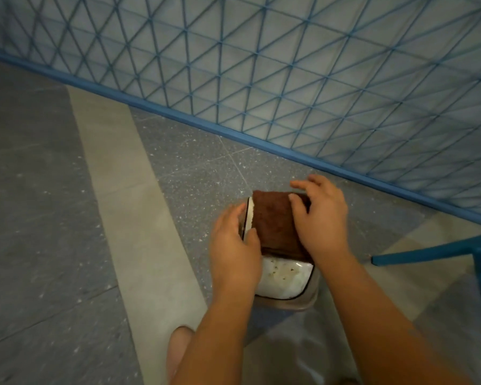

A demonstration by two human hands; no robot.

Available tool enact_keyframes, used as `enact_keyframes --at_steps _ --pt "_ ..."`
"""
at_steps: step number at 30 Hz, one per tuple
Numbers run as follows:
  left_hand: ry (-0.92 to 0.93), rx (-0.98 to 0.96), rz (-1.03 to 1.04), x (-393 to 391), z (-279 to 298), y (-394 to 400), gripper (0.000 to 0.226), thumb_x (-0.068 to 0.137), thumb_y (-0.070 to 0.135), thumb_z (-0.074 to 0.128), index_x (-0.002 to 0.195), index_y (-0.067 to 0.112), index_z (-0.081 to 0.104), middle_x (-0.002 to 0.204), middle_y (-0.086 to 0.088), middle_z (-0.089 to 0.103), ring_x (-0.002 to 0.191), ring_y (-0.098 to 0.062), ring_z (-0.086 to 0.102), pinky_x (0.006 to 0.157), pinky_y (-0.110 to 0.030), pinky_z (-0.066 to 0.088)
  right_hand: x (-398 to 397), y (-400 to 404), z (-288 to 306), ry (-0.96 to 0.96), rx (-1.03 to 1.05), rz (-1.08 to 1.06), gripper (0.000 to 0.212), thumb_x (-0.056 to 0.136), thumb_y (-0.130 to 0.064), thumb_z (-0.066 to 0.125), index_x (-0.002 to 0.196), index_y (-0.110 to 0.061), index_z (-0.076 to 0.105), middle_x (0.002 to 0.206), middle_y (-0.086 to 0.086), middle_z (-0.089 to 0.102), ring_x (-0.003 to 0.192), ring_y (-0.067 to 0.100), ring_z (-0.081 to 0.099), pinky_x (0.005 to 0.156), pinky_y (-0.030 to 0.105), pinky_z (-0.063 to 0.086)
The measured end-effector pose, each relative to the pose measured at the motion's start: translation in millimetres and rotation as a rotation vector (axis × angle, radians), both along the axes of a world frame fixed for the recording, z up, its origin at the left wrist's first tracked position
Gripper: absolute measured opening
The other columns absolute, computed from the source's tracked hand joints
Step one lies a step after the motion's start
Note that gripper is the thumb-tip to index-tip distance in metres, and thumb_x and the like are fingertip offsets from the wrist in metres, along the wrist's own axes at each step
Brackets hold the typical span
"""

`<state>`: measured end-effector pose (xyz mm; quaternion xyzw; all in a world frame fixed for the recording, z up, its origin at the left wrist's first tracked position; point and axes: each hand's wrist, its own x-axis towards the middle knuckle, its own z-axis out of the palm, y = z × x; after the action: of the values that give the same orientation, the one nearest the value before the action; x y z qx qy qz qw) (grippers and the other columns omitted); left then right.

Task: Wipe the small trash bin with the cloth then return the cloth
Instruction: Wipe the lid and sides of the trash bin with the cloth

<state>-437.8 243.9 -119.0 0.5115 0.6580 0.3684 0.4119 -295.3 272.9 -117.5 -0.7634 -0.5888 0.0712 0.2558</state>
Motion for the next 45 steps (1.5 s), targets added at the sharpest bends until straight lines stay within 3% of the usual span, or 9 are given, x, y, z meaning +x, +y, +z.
enact_keyframes --at_steps 4,9,17,23,27,30,33,35,45 --pt "0.429 -0.082 -0.211 -4 -11 -3 0.06 0.094 0.028 0.051 0.148 0.032 0.026 0.157 0.004 0.023 0.147 -0.019 0.012 0.119 -0.045 0.007 -18 -19 -20 -0.12 -0.167 0.217 0.047 0.093 -0.047 0.036 0.133 -0.03 0.053 0.141 0.001 0.05 0.133 0.024 0.041 0.114 0.046 0.025" --pt "0.617 -0.059 -0.382 -2 -14 -7 0.057 0.1 0.035 0.033 0.151 0.036 0.009 0.16 0.01 -0.001 0.147 -0.014 -0.014 0.116 -0.053 -0.009 -9 -28 -28 -0.208 -0.265 0.283 0.063 0.09 -0.058 0.022 0.147 -0.032 0.028 0.156 -0.003 0.028 0.146 0.019 0.017 0.12 0.043 0.006" --pt "0.684 -0.065 -0.387 -10 -18 -10 0.066 0.098 0.029 0.035 0.152 0.028 -0.004 0.159 0.012 -0.01 0.145 -0.013 -0.018 0.111 -0.058 -0.017 -25 -13 -30 -0.12 -0.243 0.264 0.069 0.089 -0.062 0.027 0.147 -0.025 0.031 0.155 -0.003 0.031 0.145 0.019 0.018 0.12 0.039 0.005" --pt "0.733 -0.051 -0.404 -7 -20 -11 0.091 0.084 0.059 0.05 0.152 0.031 -0.004 0.159 0.014 -0.011 0.144 -0.011 -0.022 0.106 -0.054 -0.026 -21 -10 -31 -0.018 -0.129 0.421 0.038 0.09 -0.028 0.052 0.128 -0.021 0.058 0.136 -0.003 0.056 0.131 0.02 0.044 0.113 0.042 0.03" --pt "0.833 -0.033 -0.415 -5 -19 -13 0.095 0.084 0.062 0.05 0.152 0.027 -0.007 0.16 0.009 -0.013 0.144 -0.013 -0.021 0.107 -0.057 -0.024 -3 -26 -28 -0.084 -0.097 0.468 0.035 0.089 -0.018 0.053 0.124 -0.02 0.061 0.132 -0.001 0.059 0.129 0.019 0.047 0.113 0.033 0.027" --pt "0.852 -0.033 -0.405 -3 -17 -10 0.097 0.083 0.066 0.046 0.152 0.024 -0.009 0.16 0.007 -0.013 0.145 -0.013 -0.019 0.107 -0.057 -0.022 22 -32 -18 -0.06 -0.169 0.263 0.033 0.095 -0.018 0.05 0.127 -0.021 0.058 0.133 0.0 0.058 0.127 0.019 0.048 0.109 0.027 0.026" --pt "0.842 -0.041 -0.381 1 -19 -10 0.099 0.082 0.069 0.046 0.152 0.024 -0.009 0.16 0.006 -0.012 0.146 -0.014 -0.017 0.106 -0.057 -0.023 26 -22 -10 0.047 -0.255 0.04 0.029 0.099 -0.024 0.043 0.124 -0.02 0.057 0.117 0.006 0.064 0.105 0.021 0.058 0.09 0.032 0.043" --pt "0.827 -0.04 -0.356 3 -23 -13 0.099 0.082 0.068 0.047 0.152 0.024 -0.009 0.16 0.006 -0.012 0.145 -0.013 -0.017 0.107 -0.057 -0.022 13 -5 -7 0.049 -0.316 0.018 0.029 0.1 -0.027 0.039 0.12 -0.018 0.058 0.109 0.008 0.066 0.095 0.021 0.059 0.08 0.032 0.044" --pt "0.858 -0.043 -0.303 7 -27 -14 0.095 0.083 0.067 0.045 0.152 0.024 -0.005 0.16 0.007 -0.008 0.146 -0.012 -0.014 0.11 -0.056 -0.018 -30 31 -8 0.061 -0.301 0.418 0.025 0.097 -0.026 0.044 0.116 -0.02 0.058 0.109 0.005 0.066 0.1 0.022 0.058 0.084 0.035 0.045"
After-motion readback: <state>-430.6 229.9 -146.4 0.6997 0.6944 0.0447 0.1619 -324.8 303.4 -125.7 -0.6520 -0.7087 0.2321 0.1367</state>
